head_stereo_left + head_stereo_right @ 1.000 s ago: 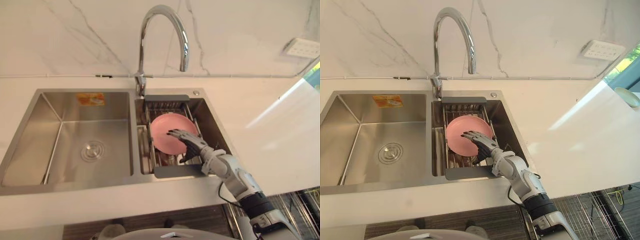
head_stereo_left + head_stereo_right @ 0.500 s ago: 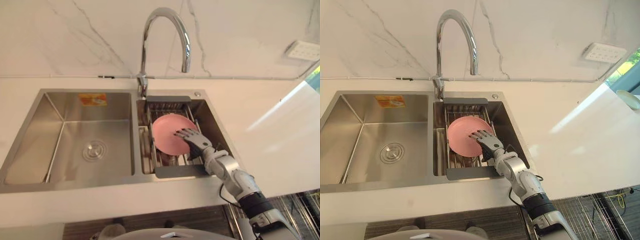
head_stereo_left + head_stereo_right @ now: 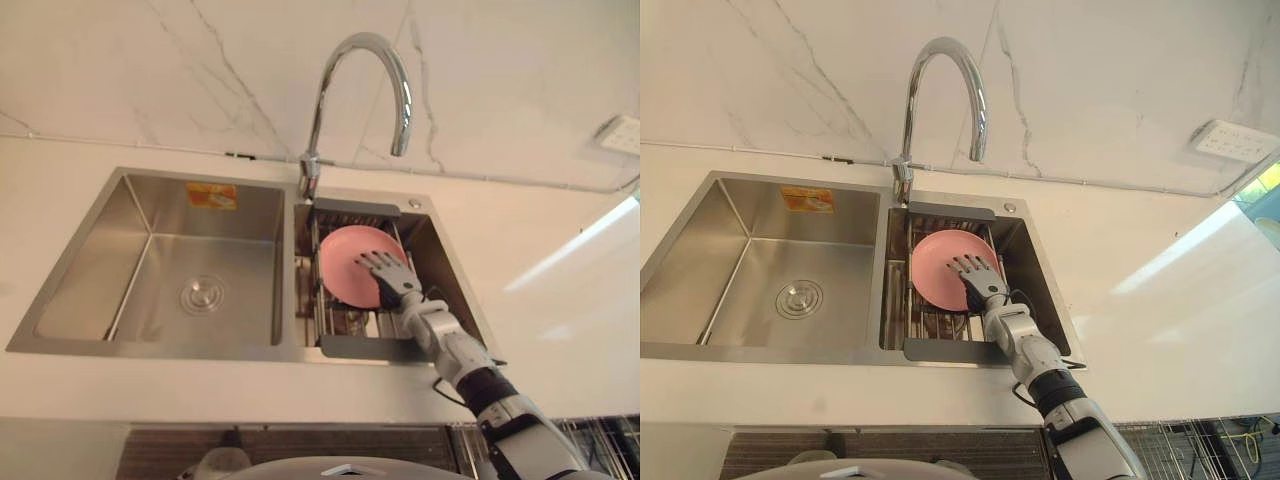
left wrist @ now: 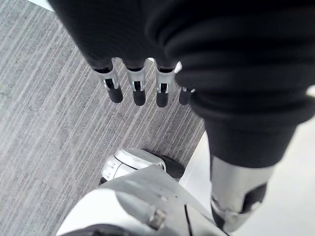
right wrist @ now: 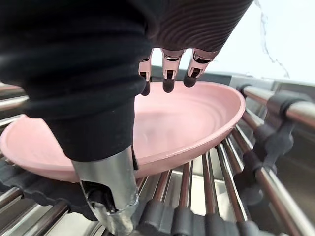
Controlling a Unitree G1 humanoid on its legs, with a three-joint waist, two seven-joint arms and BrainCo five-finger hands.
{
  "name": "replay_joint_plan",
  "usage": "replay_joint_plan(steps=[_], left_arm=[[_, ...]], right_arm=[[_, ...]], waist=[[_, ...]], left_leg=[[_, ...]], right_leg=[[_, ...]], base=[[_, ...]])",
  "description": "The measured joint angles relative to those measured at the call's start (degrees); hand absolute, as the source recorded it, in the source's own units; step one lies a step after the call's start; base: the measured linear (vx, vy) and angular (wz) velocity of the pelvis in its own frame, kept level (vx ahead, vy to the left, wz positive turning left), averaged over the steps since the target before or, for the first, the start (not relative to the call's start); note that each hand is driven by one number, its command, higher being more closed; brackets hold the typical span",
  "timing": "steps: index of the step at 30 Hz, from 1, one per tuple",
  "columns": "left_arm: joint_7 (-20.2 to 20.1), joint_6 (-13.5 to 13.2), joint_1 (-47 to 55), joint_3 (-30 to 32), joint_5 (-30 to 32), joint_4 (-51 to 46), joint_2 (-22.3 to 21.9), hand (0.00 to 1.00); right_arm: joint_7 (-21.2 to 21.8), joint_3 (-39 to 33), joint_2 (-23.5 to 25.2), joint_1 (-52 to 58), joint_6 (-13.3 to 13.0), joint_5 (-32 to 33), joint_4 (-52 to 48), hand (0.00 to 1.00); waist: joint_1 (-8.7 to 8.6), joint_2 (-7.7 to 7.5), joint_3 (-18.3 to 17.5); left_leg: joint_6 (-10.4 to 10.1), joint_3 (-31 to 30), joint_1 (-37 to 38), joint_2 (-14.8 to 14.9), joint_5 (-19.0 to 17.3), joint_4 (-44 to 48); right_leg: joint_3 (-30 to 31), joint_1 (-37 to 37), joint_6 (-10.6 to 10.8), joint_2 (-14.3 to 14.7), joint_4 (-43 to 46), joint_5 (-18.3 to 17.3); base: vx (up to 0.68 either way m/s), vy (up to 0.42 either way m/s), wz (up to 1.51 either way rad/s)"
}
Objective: Walk over to the sink, pick up the cup, carry it to the dishwasher, place the cup inside the dishwasher, then close the dishwasher door
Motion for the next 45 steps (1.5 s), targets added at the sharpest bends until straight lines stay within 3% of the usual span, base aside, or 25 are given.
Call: replay_joint_plan(steps=[7, 14, 23, 31, 45], left_arm=[[-0.06, 0.1, -0.21, -0.04, 2.19, -0.09, -0.08, 0.0], [-0.12, 0.05, -0.2, -0.04, 3.27, -0.43, -0.38, 0.0], [-0.19, 0.04, -0.16, 0.01, 4.29, -0.46, -0.49, 0.0], [-0.95, -0.02, -0.12, 0.2, 4.95, -0.45, -1.2, 0.0], [-1.15, -0.07, -0.03, 0.2, 6.0, -0.46, -1.52, 0.0]], right_arm=[[-6.02, 0.02, 0.06, 0.83, -0.37, 0.53, 0.9, 0.0], [-15.65, -0.69, 1.05, 0.92, -3.74, 1.13, 1.94, 0.0], [-17.76, -2.27, 1.33, 0.95, -5.18, 2.63, 1.48, 0.0], [-17.53, -2.41, 0.16, 0.97, -3.91, 3.47, -1.17, 0.0], [-17.41, -2.41, -0.8, 0.96, -2.7, 5.74, -2.34, 0.0]], waist=[[-0.05, 0.09, 0.12], [0.14, 0.53, 0.72], [0.01, 0.72, 0.9], [-0.01, 1.99, 2.14], [-0.13, 2.62, 2.84]], left_leg=[[-0.05, -0.01, 0.05, 0.02, -0.09, -0.01], [0.01, 0.0, 0.16, 0.01, -0.15, -0.01], [0.11, -0.03, 0.2, 0.0, -0.27, 0.0], [0.02, -0.15, 0.3, 0.0, -0.22, 0.0], [0.1, -1.15, 0.01, -0.16, 0.12, 0.0]], right_leg=[[0.01, 0.02, 0.23, 0.0, 0.45, -0.18], [-0.05, -0.01, 0.05, -0.07, 0.5, -0.54], [-0.01, 0.05, 0.55, -0.08, 0.71, -0.28], [-0.15, -0.07, 0.62, -0.15, 0.92, -0.43], [-0.58, -0.08, 0.72, -0.27, 0.96, -0.37]], base=[[0.0, 0.0, 0.0], [0.0, 0.0, 0.0], [0.0, 0.0, 0.0], [0.0, 0.0, 0.0], [0.0, 0.0, 0.01]])
